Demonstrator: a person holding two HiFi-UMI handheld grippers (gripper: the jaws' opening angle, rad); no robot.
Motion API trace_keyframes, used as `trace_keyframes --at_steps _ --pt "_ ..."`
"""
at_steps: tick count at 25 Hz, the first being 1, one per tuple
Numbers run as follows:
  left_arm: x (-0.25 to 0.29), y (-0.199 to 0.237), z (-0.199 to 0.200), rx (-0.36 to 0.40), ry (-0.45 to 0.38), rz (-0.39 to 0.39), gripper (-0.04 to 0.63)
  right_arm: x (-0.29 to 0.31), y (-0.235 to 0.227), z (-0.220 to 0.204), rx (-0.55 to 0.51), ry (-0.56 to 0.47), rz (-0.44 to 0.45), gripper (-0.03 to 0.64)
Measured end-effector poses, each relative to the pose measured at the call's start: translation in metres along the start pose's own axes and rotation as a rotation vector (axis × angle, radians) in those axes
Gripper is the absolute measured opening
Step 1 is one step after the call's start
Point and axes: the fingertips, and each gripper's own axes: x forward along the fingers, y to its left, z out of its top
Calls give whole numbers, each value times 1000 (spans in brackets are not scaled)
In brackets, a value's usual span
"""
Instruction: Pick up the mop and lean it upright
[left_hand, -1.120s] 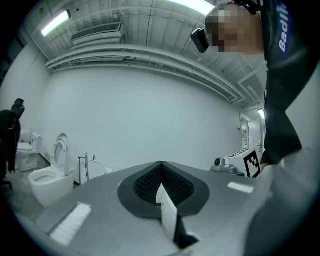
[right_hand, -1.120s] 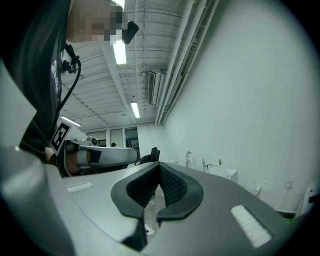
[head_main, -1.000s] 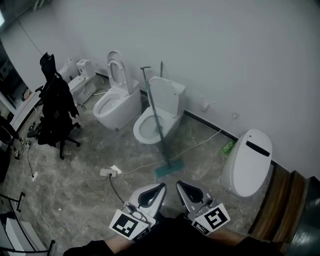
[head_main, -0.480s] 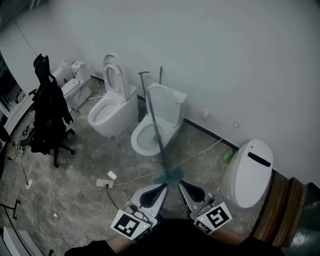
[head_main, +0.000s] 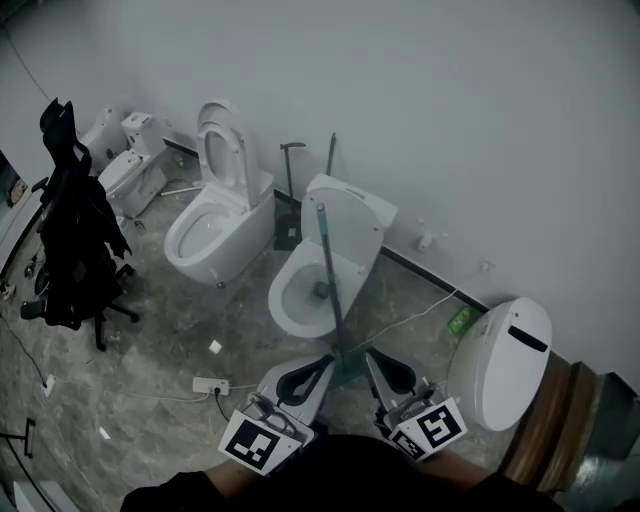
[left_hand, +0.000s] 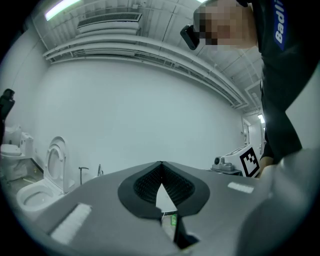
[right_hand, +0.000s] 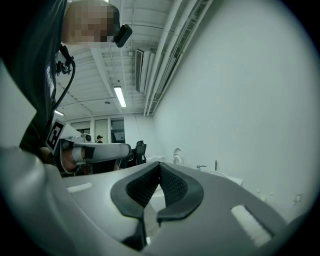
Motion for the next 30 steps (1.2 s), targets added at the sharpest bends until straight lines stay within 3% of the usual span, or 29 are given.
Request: trace_keyframes --at_steps 6,11,20,30 --pt "9 61 -2 -44 8 18 11 64 -18 -8 -23 56 -19 8" --pt "11 90 -10 -67 30 74 11 99 -46 -33 -20 129 -13 69" --pt "14 120 -6 -52 49 232 11 166 -127 -98 -19 266 -4 120" --pt "34 144 -11 -31 84 330 12 241 -198 -178 -36 439 2 141"
